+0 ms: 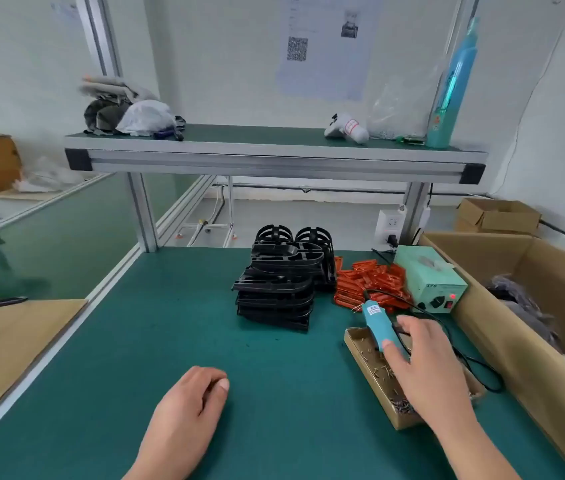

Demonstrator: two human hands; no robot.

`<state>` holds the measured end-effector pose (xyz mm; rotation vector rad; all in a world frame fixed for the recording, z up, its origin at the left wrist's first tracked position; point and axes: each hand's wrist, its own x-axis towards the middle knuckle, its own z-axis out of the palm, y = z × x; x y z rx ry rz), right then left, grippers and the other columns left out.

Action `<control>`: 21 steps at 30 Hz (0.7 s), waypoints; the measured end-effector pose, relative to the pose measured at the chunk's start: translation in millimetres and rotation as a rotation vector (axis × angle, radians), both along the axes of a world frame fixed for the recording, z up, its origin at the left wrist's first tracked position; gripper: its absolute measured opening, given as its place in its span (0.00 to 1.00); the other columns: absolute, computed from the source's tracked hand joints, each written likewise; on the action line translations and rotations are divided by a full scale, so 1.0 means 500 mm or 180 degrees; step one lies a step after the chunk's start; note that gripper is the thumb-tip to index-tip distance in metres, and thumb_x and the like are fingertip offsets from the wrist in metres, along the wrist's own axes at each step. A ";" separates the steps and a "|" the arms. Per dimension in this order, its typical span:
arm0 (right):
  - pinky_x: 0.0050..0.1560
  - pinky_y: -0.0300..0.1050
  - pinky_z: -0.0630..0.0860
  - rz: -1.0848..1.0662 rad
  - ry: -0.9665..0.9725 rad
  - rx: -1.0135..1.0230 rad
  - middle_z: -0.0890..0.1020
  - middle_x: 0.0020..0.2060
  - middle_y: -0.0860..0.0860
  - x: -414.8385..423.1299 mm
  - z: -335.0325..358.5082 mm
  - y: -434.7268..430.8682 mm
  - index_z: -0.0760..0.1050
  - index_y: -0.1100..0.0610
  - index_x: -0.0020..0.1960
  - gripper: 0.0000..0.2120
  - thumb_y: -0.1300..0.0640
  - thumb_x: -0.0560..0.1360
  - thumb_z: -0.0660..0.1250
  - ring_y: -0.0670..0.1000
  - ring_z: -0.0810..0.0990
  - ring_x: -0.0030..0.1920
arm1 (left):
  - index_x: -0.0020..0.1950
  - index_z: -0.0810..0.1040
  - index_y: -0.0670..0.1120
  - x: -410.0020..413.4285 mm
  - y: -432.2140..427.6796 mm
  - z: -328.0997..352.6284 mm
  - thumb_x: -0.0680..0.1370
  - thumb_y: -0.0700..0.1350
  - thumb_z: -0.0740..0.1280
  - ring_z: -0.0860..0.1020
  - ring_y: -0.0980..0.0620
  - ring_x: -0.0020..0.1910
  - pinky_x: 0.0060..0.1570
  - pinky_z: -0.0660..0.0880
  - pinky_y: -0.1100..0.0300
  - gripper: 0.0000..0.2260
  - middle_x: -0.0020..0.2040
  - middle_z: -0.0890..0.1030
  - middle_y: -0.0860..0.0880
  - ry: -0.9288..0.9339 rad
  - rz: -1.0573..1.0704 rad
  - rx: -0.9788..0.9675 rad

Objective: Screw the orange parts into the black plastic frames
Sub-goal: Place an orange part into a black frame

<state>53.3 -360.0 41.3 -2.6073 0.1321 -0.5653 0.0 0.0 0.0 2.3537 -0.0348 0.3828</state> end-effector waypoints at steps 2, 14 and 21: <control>0.53 0.48 0.77 -0.0055 0.0256 0.0000 0.76 0.63 0.46 0.009 -0.004 -0.007 0.70 0.49 0.75 0.25 0.41 0.81 0.65 0.48 0.77 0.61 | 0.47 0.78 0.61 0.008 -0.001 -0.001 0.82 0.51 0.68 0.79 0.59 0.51 0.48 0.74 0.64 0.06 0.53 0.79 0.64 0.0005 0.0042 0.0022; 0.62 0.46 0.75 0.0016 0.1062 0.0270 0.75 0.70 0.41 0.047 0.000 -0.034 0.62 0.41 0.79 0.27 0.35 0.83 0.59 0.44 0.76 0.60 | 0.48 0.78 0.61 0.109 -0.030 0.075 0.80 0.51 0.70 0.78 0.57 0.47 0.46 0.76 0.60 0.04 0.50 0.81 0.62 -0.0352 0.0281 0.0027; 0.67 0.49 0.75 0.0033 0.0949 0.0476 0.75 0.74 0.43 0.048 -0.006 -0.036 0.64 0.43 0.80 0.28 0.37 0.83 0.62 0.46 0.76 0.68 | 0.70 0.77 0.51 0.302 -0.087 0.207 0.83 0.54 0.65 0.70 0.52 0.69 0.67 0.70 0.54 0.16 0.67 0.77 0.56 -0.1006 -0.0063 0.0954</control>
